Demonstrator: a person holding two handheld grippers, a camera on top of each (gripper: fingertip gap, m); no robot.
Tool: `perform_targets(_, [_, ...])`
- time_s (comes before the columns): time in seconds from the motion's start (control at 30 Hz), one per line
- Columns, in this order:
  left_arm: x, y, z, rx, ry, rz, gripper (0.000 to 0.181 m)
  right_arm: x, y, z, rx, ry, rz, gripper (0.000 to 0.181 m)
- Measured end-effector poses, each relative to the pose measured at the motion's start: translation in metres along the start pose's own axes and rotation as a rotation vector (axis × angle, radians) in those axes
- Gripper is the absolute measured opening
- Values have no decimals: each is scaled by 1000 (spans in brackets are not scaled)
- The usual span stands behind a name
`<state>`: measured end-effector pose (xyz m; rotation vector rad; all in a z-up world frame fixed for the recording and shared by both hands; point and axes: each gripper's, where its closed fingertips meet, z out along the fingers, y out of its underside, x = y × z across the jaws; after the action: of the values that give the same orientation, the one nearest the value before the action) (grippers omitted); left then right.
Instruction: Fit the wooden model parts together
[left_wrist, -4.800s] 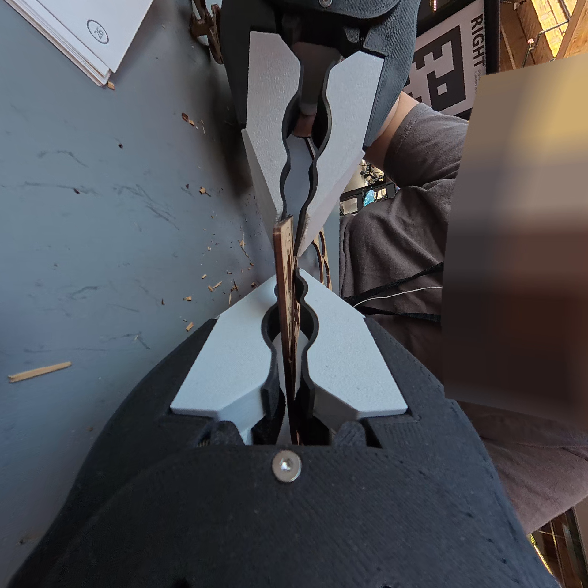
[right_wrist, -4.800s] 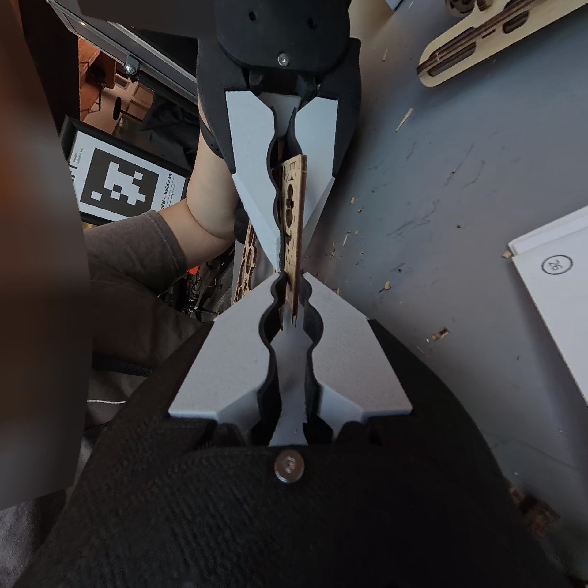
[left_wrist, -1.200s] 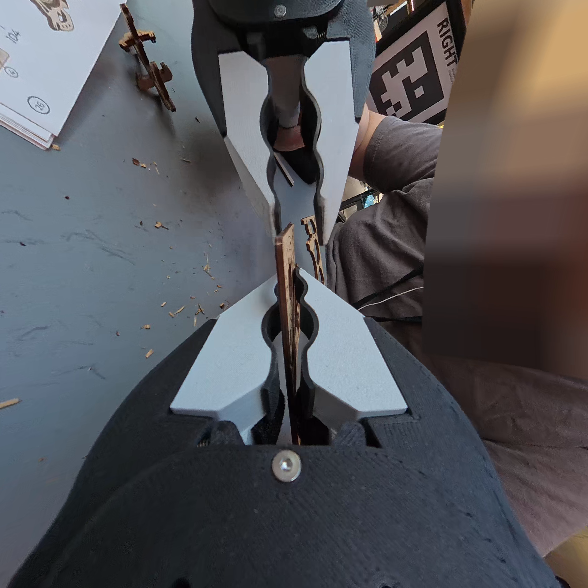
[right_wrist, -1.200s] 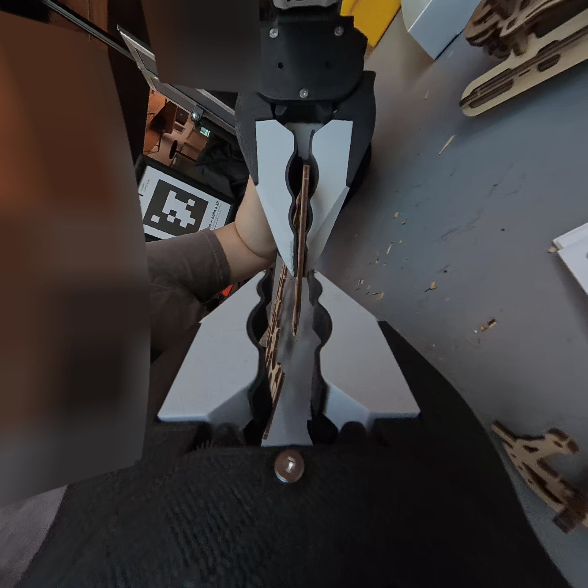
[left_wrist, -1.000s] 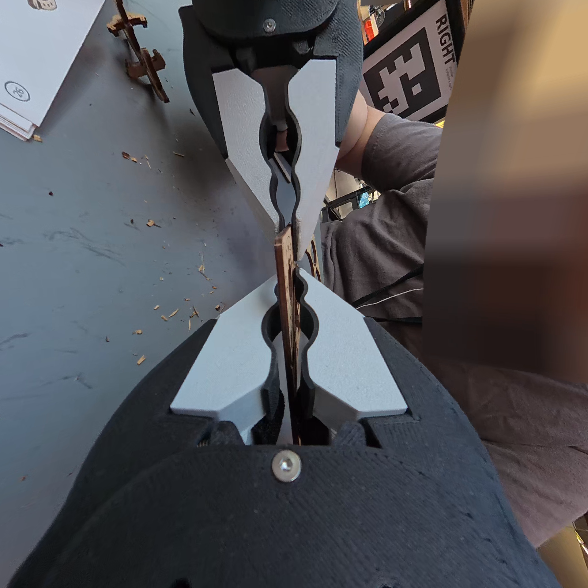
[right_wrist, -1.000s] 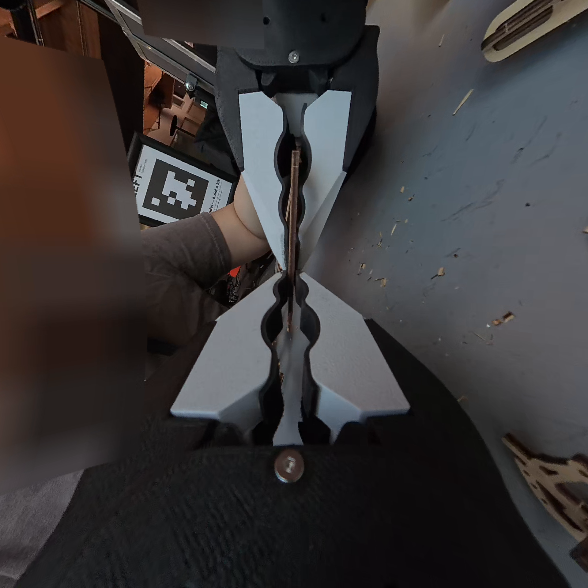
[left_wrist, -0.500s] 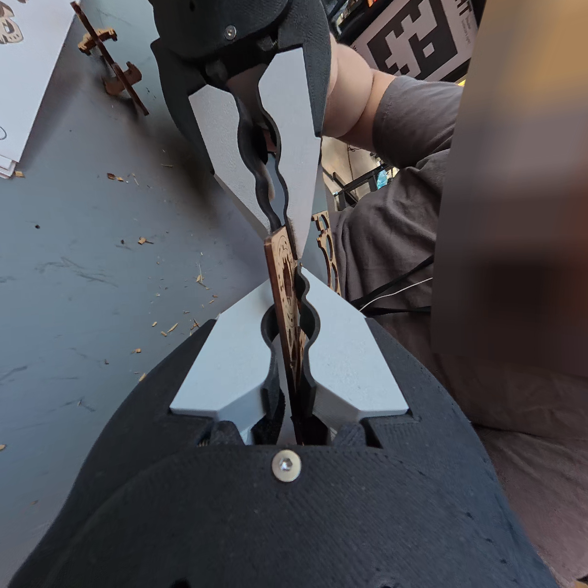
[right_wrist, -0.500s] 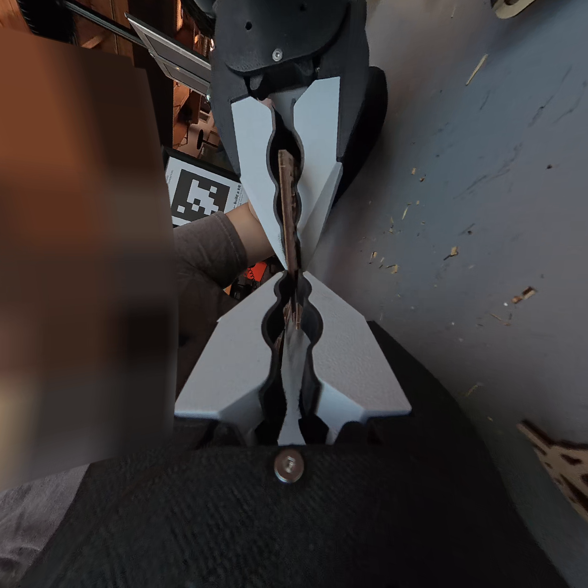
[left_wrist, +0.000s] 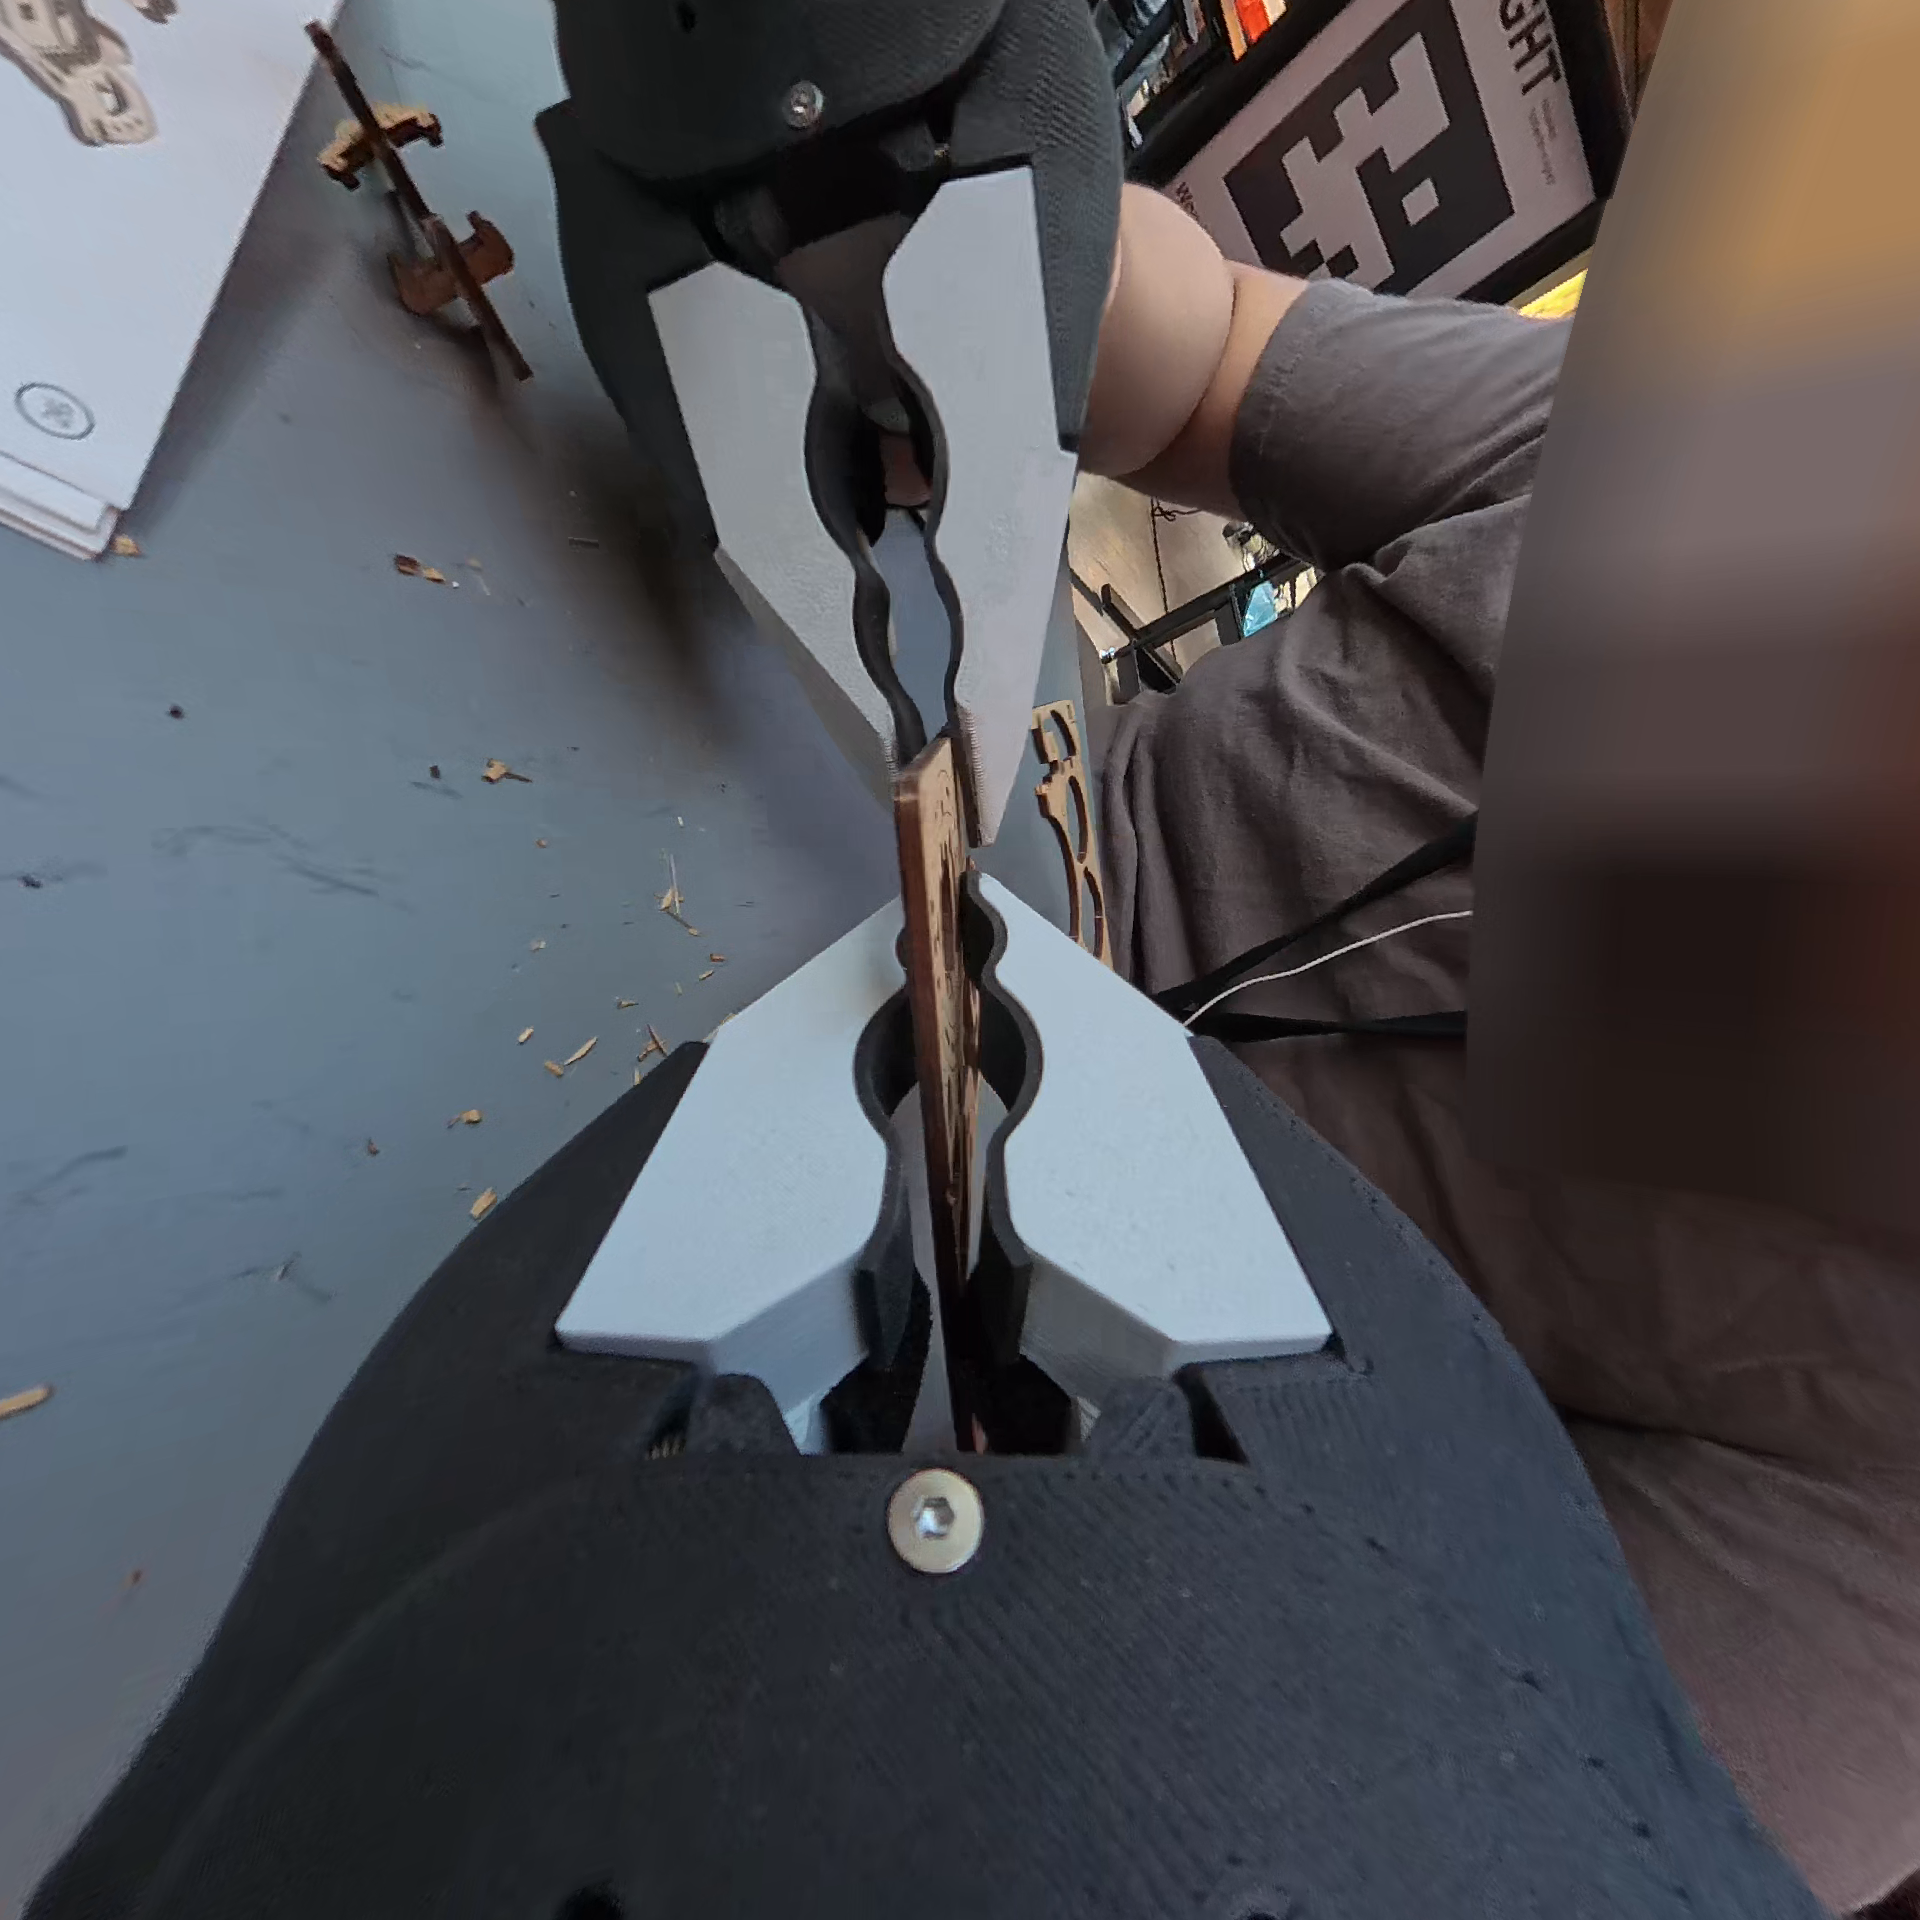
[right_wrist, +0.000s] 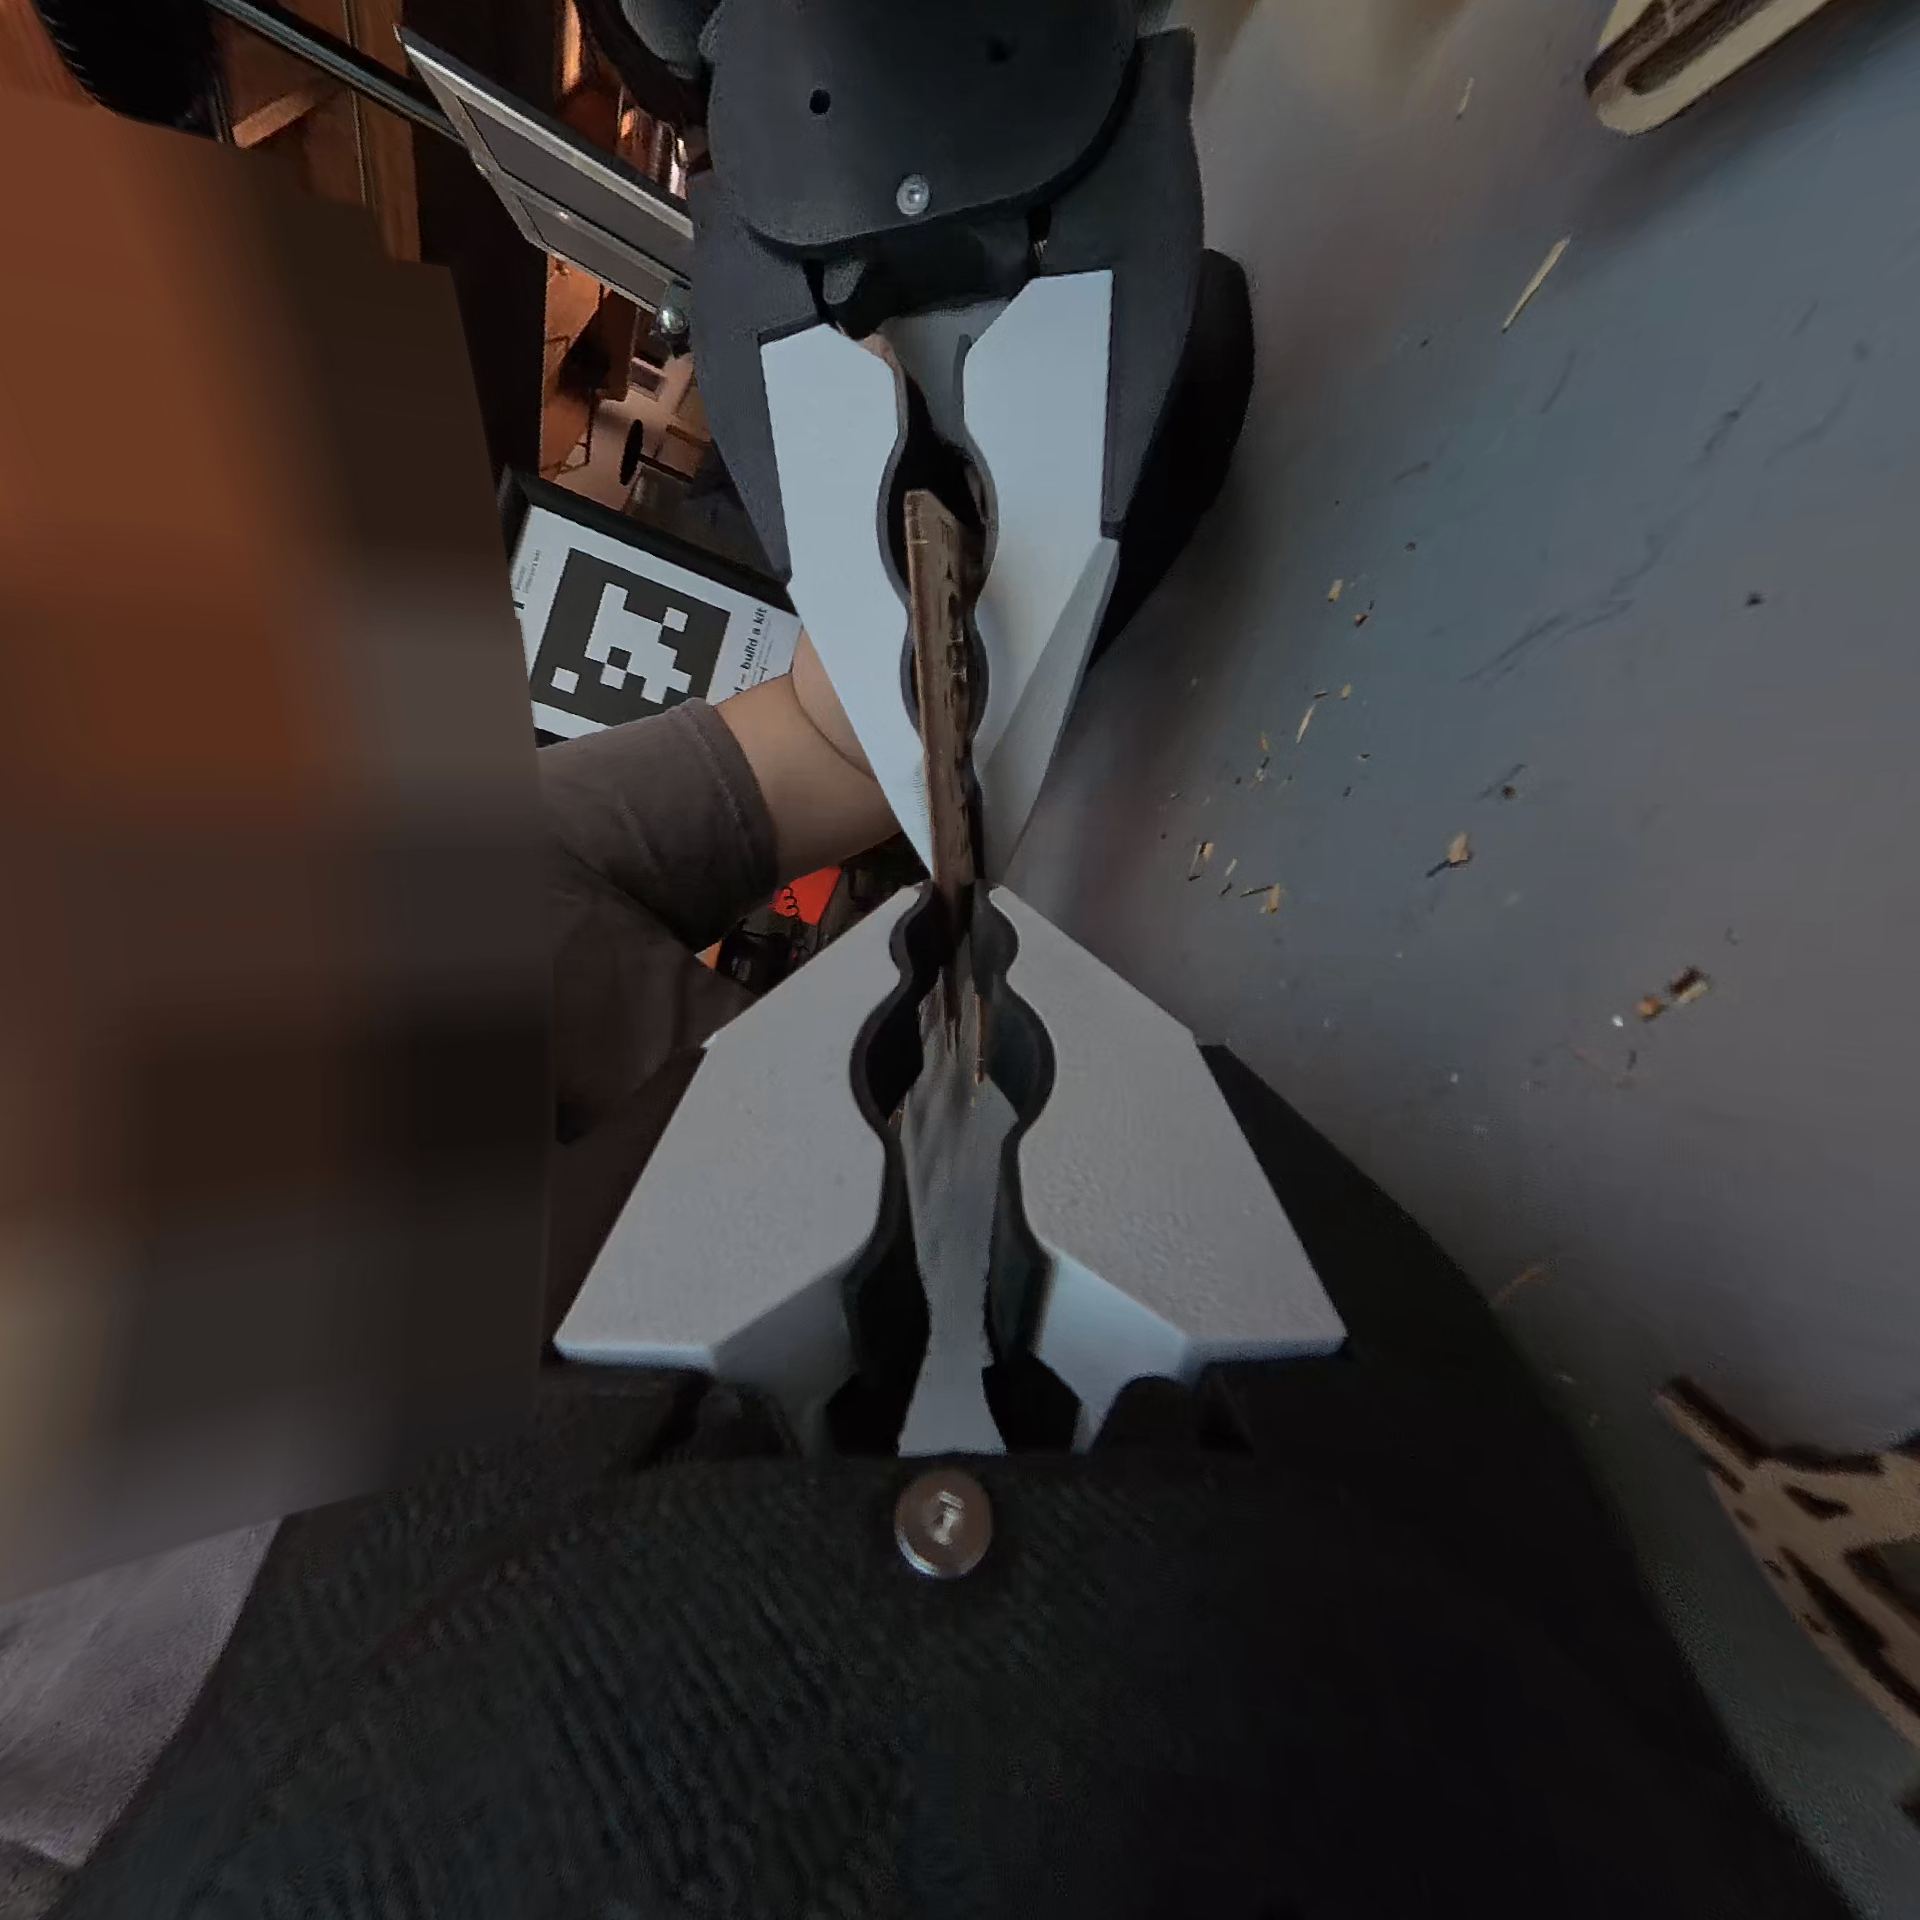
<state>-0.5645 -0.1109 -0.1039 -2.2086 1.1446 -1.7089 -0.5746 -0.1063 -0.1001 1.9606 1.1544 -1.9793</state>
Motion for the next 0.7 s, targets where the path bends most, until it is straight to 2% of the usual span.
perform_targets(0.13, [3, -7, -12, 46, -28, 21, 0, -6, -12, -6, -13, 97, -201, 8])
perform_targets(0.23, [22, -11, -19, 81, 32, 68, 0, -33, -29, -25, 95, 86, -394, 18])
perform_targets(0.3, [27, -14, -23, 107, 73, 48, 0, -55, -40, -39, 181, 112, -636, 27])
perform_targets(0.37, [30, -15, -25, 124, 137, -8, 0, -74, -39, -46, 203, 190, -961, 37])
perform_targets(0.47, [22, -15, -21, 126, 189, -127, 0, -71, -35, -43, 138, 531, -1427, 53])
perform_targets(0.5, [18, -14, -18, 121, 186, -155, 0, -66, -31, -38, 74, 619, -1554, 49])
perform_targets(0.53, [16, -13, -16, 114, 194, -171, 0, -57, -26, -33, -5, 697, -1640, 47])
perform_targets(0.6, [19, -13, -13, 107, 229, -188, 0, -41, -13, -20, -144, 739, -1712, 40])
perform_targets(0.7, [19, -13, -13, 114, 214, -182, 0, -26, -7, -13, -267, 826, -1829, 34])
